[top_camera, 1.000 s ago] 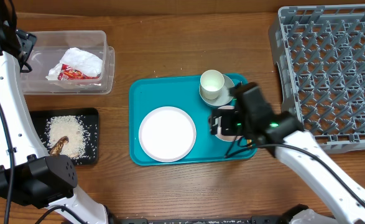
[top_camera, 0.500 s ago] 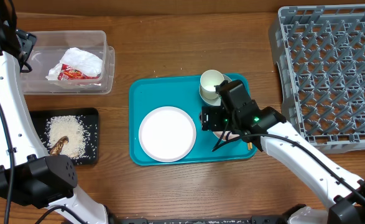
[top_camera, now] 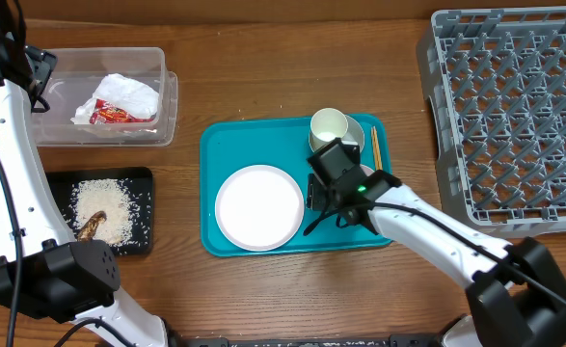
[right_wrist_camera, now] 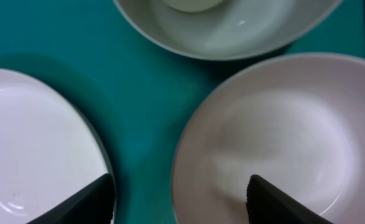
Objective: Sort waste into correct bins and load items into the dishwasher
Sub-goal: 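Lower the right gripper and grasp the rim of the white bowl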
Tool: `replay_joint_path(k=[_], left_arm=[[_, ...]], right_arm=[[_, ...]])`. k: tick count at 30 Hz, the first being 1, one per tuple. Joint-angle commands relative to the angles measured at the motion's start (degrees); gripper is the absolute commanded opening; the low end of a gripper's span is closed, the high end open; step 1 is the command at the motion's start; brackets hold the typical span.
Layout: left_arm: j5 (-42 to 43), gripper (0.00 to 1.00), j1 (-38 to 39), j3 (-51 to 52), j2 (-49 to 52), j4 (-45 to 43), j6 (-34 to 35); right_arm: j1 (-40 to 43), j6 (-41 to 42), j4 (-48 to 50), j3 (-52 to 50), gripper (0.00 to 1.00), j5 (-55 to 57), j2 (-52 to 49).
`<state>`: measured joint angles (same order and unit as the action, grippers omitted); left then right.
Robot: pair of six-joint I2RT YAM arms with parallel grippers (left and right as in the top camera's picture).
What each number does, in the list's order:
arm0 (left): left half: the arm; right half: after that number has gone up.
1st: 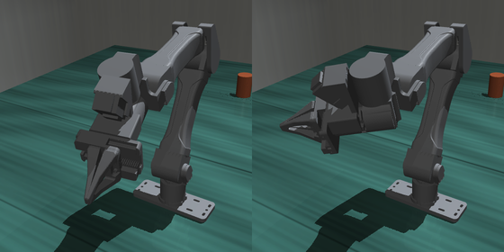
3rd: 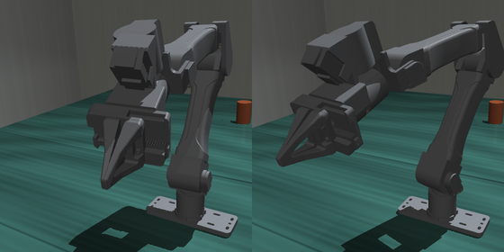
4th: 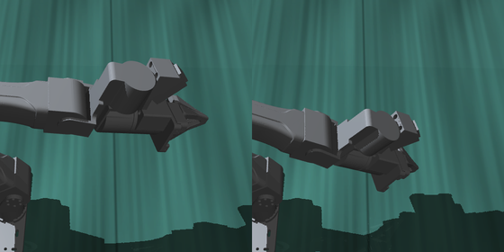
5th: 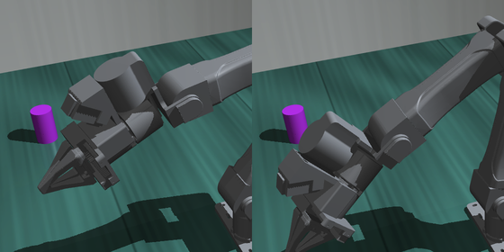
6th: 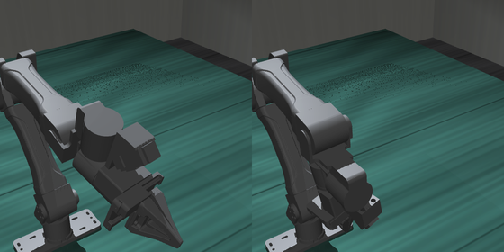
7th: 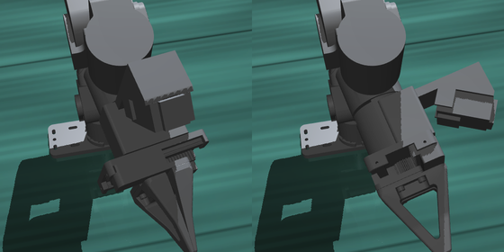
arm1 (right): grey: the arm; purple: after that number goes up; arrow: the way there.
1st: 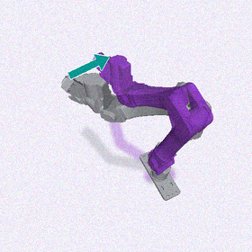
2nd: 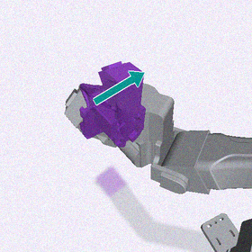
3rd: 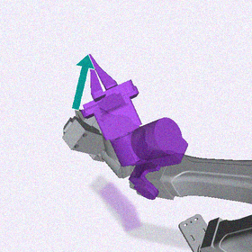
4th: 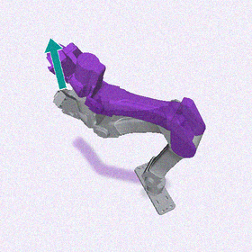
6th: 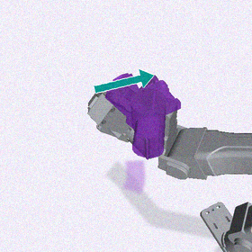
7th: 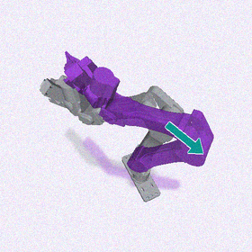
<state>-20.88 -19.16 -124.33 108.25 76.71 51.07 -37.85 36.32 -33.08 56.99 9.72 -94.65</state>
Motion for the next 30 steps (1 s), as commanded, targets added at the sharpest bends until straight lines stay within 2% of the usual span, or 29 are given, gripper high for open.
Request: replay_joint_path(k=[1, 9, 15, 18, 21, 26, 27, 30], left_arm=[[-1.1, 1.00, 0.2, -0.2, 0.2, -0.1, 0.0], [-1.1, 1.00, 0.2, -0.2, 0.2, -0.1, 0.0], [-1.1, 1.00, 0.2, -0.2, 0.2, -0.1, 0.0], [-1.1, 1.00, 0.1, -0.2, 0.2, -0.1, 0.0], [-1.1, 1.00, 0.1, -0.2, 0.2, -0.1, 0.0], [-1.1, 1.00, 0.1, -0.2, 0.2, -0.1, 0.0], [-1.1, 1.00, 0.1, -0.2, 0.2, 0.0, 0.0], [-1.1, 1.00, 0.1, -0.2, 0.2, -0.1, 0.0]], right_arm=[[-1.1, 5.2, 0.3, 1.4, 0.61, 5.9, -0.9], [-1.2, 6.0, 0.3, 1.4, 0.42, 5.0, -4.2], [-1.8, 6.1, 0.2, 1.8, 0.38, 4.8, -4.2], [-1.8, 6.1, -0.5, 2.8, 0.30, 4.7, -4.2], [-1.8, 6.1, -2.7, 5.0, 0.18, 4.6, -4.2], [-1.8, 5.7, -8.4, 10.6, 0.08, 4.1, -4.2], [-1.8, 5.7, -9.6, 11.8, 0.04, 3.9, -4.1], [-1.8, 5.7, -13.6, 15.5, 0.04, 3.1, -4.0]])
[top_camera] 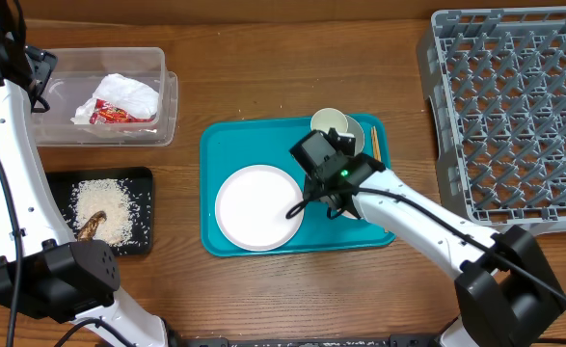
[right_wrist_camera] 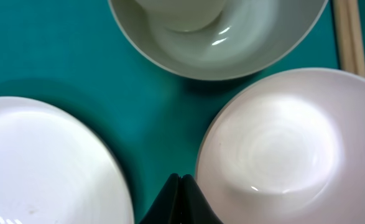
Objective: Sort waste into correct bins and load items into the dishwasher
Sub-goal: 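Lower the right gripper and grasp the rim of the white bowl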
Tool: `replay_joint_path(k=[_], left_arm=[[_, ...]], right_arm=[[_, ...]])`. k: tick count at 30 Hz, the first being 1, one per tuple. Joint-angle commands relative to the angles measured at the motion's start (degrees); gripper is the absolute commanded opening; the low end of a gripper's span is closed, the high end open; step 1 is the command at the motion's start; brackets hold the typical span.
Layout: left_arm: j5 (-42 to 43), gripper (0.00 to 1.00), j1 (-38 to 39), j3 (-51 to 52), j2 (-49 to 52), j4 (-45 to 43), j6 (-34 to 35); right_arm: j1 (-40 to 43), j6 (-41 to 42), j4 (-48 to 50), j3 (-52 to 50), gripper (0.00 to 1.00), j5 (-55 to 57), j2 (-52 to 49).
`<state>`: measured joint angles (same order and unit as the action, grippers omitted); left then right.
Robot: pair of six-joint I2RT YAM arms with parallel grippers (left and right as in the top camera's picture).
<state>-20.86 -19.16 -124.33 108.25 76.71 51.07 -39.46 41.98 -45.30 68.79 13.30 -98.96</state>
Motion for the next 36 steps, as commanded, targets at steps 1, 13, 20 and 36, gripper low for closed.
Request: replay_joint_path(k=[1, 13, 20, 36], left_arm=[[-1.1, 1.00, 0.1, -0.2, 0.2, -0.1, 0.0], [-1.1, 1.00, 0.1, -0.2, 0.2, -0.1, 0.0], [-1.1, 1.00, 0.1, -0.2, 0.2, -0.1, 0.0], [-1.1, 1.00, 0.2, -0.2, 0.2, -0.1, 0.0]], right_arm=[[-0.2, 0.0, -2.6, 4.9, 0.04, -0.5, 0.3], [-0.2, -1.9, -4.2, 1.2, 0.41, 3.5, -0.8], [-0.3, -3.5, -1.0, -0.5, 0.41, 2.5, -4.3], [-0.3, -2.9, -0.3, -0.6, 0.31, 1.1, -7.3]])
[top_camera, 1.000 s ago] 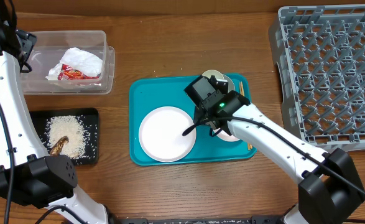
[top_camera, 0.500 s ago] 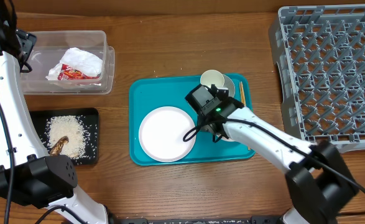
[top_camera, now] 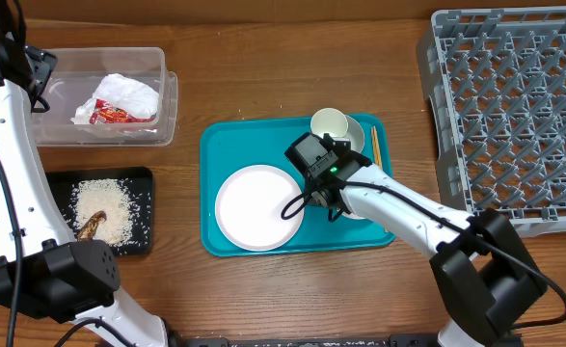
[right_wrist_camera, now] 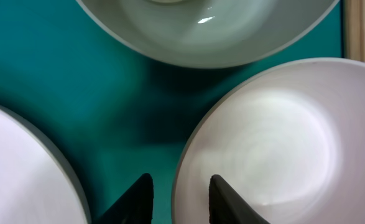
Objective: Sort waste into correct bins and load items into the dishwasher
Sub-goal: 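Lower the right gripper and grasp the rim of the white bowl, then lift the bowl and carry it right into the grey dish rack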
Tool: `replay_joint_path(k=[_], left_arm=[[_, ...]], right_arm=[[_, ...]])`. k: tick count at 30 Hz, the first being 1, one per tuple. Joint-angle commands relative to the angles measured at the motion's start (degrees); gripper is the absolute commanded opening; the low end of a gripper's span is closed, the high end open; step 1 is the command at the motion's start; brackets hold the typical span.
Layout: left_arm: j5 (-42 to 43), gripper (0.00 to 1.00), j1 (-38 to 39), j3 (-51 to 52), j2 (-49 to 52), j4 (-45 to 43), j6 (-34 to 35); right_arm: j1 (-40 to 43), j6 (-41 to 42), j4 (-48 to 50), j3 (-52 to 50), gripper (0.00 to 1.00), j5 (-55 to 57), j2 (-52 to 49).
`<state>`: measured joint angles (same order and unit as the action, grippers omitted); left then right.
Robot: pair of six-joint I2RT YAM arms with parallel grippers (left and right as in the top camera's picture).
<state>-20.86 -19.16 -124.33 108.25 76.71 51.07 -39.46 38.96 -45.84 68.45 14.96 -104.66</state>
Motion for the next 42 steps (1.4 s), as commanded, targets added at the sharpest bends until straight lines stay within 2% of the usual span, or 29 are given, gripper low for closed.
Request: replay_joint_path(k=[1, 5, 7, 12, 19, 29, 32, 35, 42], left_arm=[[-1.1, 1.00, 0.2, -0.2, 0.2, -0.1, 0.0], [-1.1, 1.00, 0.2, -0.2, 0.2, -0.1, 0.0], [-1.1, 1.00, 0.2, -0.2, 0.2, -0.1, 0.0], [-1.1, 1.00, 0.2, -0.2, 0.2, -0.1, 0.0], [-1.1, 1.00, 0.2, -0.2, 0.2, -0.1, 0.0], [-1.1, 1.00, 0.2, -0.2, 0.2, -0.1, 0.0], [-1.1, 1.00, 0.2, -0.2, 0.2, -0.1, 0.0], [-1.1, 1.00, 0.2, -0.2, 0.2, -0.1, 0.0], [-1.1, 1.00, 0.2, -0.2, 0.2, -0.1, 0.0]], right_arm=[[-0.3, 0.3, 0.2, -0.3, 0.31, -0.9, -1.6], [-0.3, 1.6, 0.1, -0.3, 0.27, -1.1, -1.6], [-0.3, 1.6, -0.4, -0.3, 0.18, -0.9, -1.6], [-0.3, 1.6, -3.1, 0.8, 0.05, -0.9, -1.6], [-0.2, 0.1, -12.4, 9.6, 0.04, -0.9, -1.1], [4.1, -2.2, -32.6, 35.2, 0.04, -1.4, -0.5], [9.7, -7.0, -35.3, 42.6, 0.04, -6.4, 0.6], [18.9, -12.3, -36.1, 48.6, 0.04, -14.2, 1.7], [47.9, -21.0, -33.4, 54.0, 0.04, -33.0, 2.4]])
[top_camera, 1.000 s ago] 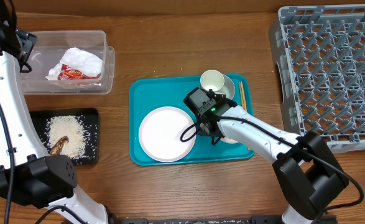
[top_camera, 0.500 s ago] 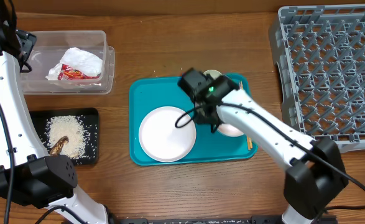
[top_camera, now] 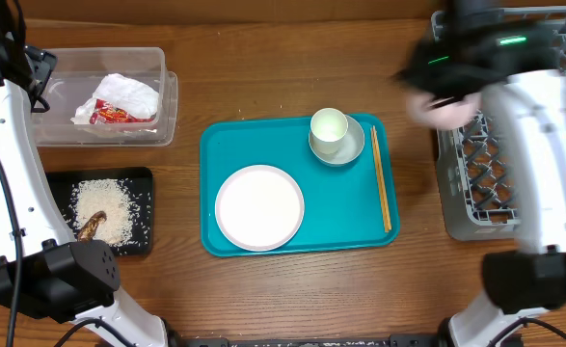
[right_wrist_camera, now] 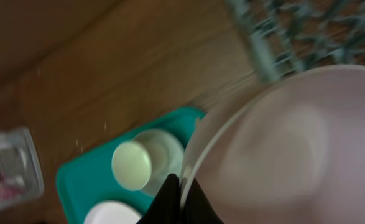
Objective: Sort waste into correct bins and load items into the dishwasher
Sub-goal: 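Lift the bowl and carry it right into the grey dish rack, then place the bowl in the rack slots and release with the right gripper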
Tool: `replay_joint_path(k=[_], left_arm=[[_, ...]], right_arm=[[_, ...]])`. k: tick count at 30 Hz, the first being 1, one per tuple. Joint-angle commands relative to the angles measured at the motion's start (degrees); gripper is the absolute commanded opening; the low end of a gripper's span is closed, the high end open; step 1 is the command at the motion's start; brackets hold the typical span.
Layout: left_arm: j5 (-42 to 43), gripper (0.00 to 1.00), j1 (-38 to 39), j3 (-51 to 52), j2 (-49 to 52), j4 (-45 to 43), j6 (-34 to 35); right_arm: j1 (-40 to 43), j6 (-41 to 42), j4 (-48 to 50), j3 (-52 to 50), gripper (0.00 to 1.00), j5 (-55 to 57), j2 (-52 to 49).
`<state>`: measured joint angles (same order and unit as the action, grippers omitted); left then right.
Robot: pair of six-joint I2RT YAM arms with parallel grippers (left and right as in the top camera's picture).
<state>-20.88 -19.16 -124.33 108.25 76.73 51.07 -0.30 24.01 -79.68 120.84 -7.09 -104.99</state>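
My right gripper (right_wrist_camera: 181, 199) is shut on the rim of a pale pink bowl (right_wrist_camera: 288, 149). The bowl (top_camera: 444, 108) hangs tilted and blurred in the air beside the left edge of the grey dish rack (top_camera: 461, 183). On the teal tray (top_camera: 225, 154) below lie a white plate (top_camera: 259, 207), a green cup (top_camera: 328, 125) standing in a green bowl (top_camera: 348, 147), and wooden chopsticks (top_camera: 382, 178). The left arm reaches to the upper left by the clear bin; its gripper's state does not show.
A clear bin (top_camera: 167, 96) with a crumpled wrapper (top_camera: 117, 99) stands at the back left. In front of it is a black tray (top_camera: 148, 175) holding rice and a food scrap. The rack (right_wrist_camera: 294, 25) fills the right side.
The right gripper's fingers stood astride the pink bowl's rim on the tray. Now they are shut on that rim, and the bowl is off the tray, up by the rack's left edge.
The right gripper was open low over the tray between the white plate and the pink bowl. Then its fingers were shut together there, then slightly apart around the bowl's rim. Now it holds the bowl near the rack. The left arm has stayed put.
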Motion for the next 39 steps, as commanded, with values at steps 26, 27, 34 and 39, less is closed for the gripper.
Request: replay_joint_path(k=[26, 27, 34, 39], left_arm=[[-1.1, 1.00, 0.2, -0.2, 0.2, -0.1, 0.0], [-1.1, 1.00, 0.2, -0.2, 0.2, -0.1, 0.0], [-1.1, 1.00, 0.2, -0.2, 0.2, -0.1, 0.0], [-1.1, 1.00, 0.2, -0.2, 0.2, -0.1, 0.0]], right_arm=[[51.1, -5.9, 49.1, -15.2, 0.04, -35.6, -6.7], [51.6, -5.8, 50.4, -15.4, 0.04, -37.0, -7.8], [53.0, -4.9, 57.6, -15.4, 0.04, -46.2, -14.9], [53.0, -4.5, 61.4, -15.5, 0.04, -51.4, -18.6]])
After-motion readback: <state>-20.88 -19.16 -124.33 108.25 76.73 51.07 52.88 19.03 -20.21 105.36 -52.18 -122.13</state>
